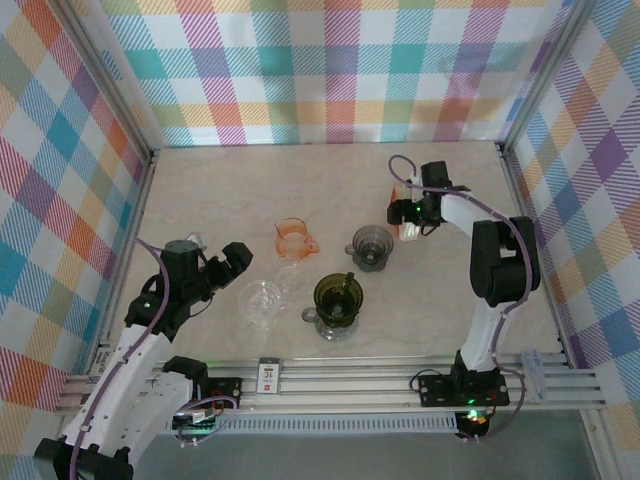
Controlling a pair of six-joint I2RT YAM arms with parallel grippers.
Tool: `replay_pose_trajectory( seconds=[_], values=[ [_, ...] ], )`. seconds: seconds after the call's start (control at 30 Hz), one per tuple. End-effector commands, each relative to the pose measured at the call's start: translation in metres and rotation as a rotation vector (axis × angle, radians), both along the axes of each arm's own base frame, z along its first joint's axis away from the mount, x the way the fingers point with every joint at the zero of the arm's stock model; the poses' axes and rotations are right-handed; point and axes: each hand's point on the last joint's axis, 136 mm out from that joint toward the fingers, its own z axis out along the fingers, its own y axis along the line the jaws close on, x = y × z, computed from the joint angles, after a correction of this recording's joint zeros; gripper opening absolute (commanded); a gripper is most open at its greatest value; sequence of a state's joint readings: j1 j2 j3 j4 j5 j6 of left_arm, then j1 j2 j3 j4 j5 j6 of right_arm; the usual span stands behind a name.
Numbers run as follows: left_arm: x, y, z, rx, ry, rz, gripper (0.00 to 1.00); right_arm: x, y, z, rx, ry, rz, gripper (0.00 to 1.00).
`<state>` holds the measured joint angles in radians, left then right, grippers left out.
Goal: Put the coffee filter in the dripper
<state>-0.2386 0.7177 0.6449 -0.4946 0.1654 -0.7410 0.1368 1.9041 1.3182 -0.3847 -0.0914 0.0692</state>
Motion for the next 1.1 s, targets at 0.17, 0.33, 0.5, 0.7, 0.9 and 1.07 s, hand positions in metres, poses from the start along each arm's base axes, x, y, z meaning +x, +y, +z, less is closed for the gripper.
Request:
replay_pose_trajectory(
  seconds=[0.17,0.33,0.5,0.7,0.9,1.07],
  values=[
    [0.000,-0.004,0.005,-0.018,-0.014,-0.012,1.00,-0.013,0.004,0.059,0.071,-0.114,-0.051,0.89],
    [-0.001,-0.004,0.007,-0.031,-0.020,-0.004,1.00,-0.034,0.003,0.087,0.122,-0.168,-0.118,0.86],
    [0.001,-0.005,0.005,-0.040,-0.022,0.001,1.00,-0.038,0.020,0.101,0.069,-0.178,-0.100,0.60],
    [0.001,-0.005,0.001,-0.039,-0.009,0.000,1.00,-0.023,0.025,0.089,-0.034,-0.127,-0.131,0.38],
    [0.001,-0.004,0.000,-0.030,-0.010,0.002,1.00,-0.011,0.020,0.069,-0.090,-0.067,-0.171,0.30],
    [0.001,-0.003,-0.002,-0.025,-0.006,0.004,1.00,-0.005,0.022,0.058,-0.097,-0.046,-0.171,0.27]
  ],
)
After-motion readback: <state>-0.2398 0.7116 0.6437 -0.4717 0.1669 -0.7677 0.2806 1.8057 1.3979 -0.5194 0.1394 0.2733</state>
